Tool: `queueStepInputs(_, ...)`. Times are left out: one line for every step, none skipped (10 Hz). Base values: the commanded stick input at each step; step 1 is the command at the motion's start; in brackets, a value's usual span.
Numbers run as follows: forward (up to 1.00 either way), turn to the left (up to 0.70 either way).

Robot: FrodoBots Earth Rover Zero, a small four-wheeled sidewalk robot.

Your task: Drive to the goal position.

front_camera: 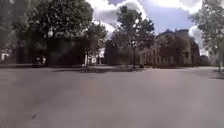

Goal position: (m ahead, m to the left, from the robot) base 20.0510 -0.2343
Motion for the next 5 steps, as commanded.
queueStepInputs(0.85,0.01)
queueStepInputs(0.85,0.01)
queueStepInputs(0.85,0.01)
queueStepInputs(0.85,0.01)
queueStepInputs(0.85,0.01)
